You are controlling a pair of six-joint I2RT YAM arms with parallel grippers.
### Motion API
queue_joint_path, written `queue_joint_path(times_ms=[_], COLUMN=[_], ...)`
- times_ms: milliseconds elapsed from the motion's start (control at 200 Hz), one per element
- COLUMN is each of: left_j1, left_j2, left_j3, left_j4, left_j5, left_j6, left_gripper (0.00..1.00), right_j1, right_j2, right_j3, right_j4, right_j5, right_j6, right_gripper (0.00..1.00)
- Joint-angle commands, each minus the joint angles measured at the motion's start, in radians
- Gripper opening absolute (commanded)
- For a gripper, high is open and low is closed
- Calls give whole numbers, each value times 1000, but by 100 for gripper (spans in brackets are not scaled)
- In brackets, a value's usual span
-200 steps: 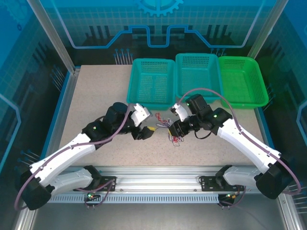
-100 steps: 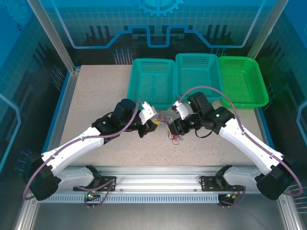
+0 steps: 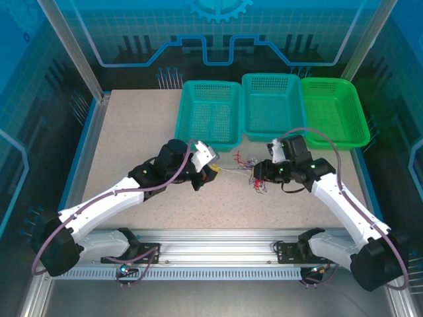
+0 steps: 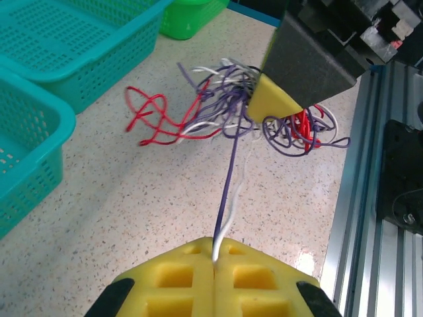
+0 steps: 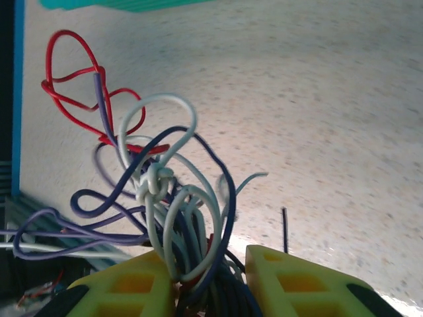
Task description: Untangle the cables
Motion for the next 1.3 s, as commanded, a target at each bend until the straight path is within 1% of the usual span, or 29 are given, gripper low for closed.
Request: queue_joint_path(times_ms=[0,55,90,170,275,325,375,465,525,565,620,660,720,755,800,865,960,1035,1085,1146,1236,1296], left_j1=[13,14,14,13,14,14,15,16,15,12,7,5,3,1,-2,-15,-19,-17,-17,-18,-17,-18], left_j2=[-65,-71,-75,-85,-107,-121,-133,-129,-110,-95,-80,-73,-61,-52,-39,-24,-22,-29,-29,-22,-13,-15], left_j3=[-15,-20,-25,-31,-46,-58,-71,-90,-101,-107,-117,-128,-140,-140,-130,-99,-48,-12,16,55,106,117], left_j4=[23,23,23,8,-6,-5,4,28,51,65,87,109,140,149,146,112,46,-9,-48,-99,-169,-192], left_j5=[-87,-116,-139,-173,-217,-236,-239,-203,-163,-148,-151,-157,-151,-135,-109,-86,-74,-67,-57,-44,-35,-48], left_j6=[-54,-63,-72,-80,-104,-113,-121,-152,-182,-203,-232,-251,-282,-293,-290,-251,-147,-41,24,92,177,226], left_gripper=[0,0,0,0,0,0,0,0,0,0,0,0,0,8,17,27,34,52,61,65,66,67], right_j1=[-62,-95,-129,-234,-369,-408,-414,-391,-343,-295,-230,-200,-176,-168,-156,-129,-72,-29,-8,11,46,64], right_j2=[-10,-15,-26,-60,-118,-140,-141,-108,-84,-71,-58,-50,-44,-45,-44,-41,-25,-8,3,13,22,25], right_j3=[-48,-71,-92,-139,-181,-188,-184,-180,-188,-187,-177,-170,-162,-154,-142,-100,6,93,136,181,237,264], right_j4=[-131,-171,-181,-192,-193,-181,-156,-78,-21,3,10,19,46,68,105,108,32,-35,-66,-89,-114,-116], right_j5=[241,299,310,312,295,283,269,155,88,83,111,120,84,38,-51,-128,-159,-170,-187,-222,-238,-253], right_j6=[73,111,131,177,210,209,193,159,164,166,168,164,148,127,77,-3,-150,-245,-288,-321,-347,-351], right_gripper=[29,28,27,25,28,27,27,26,24,24,25,24,24,24,26,27,27,26,26,25,25,24])
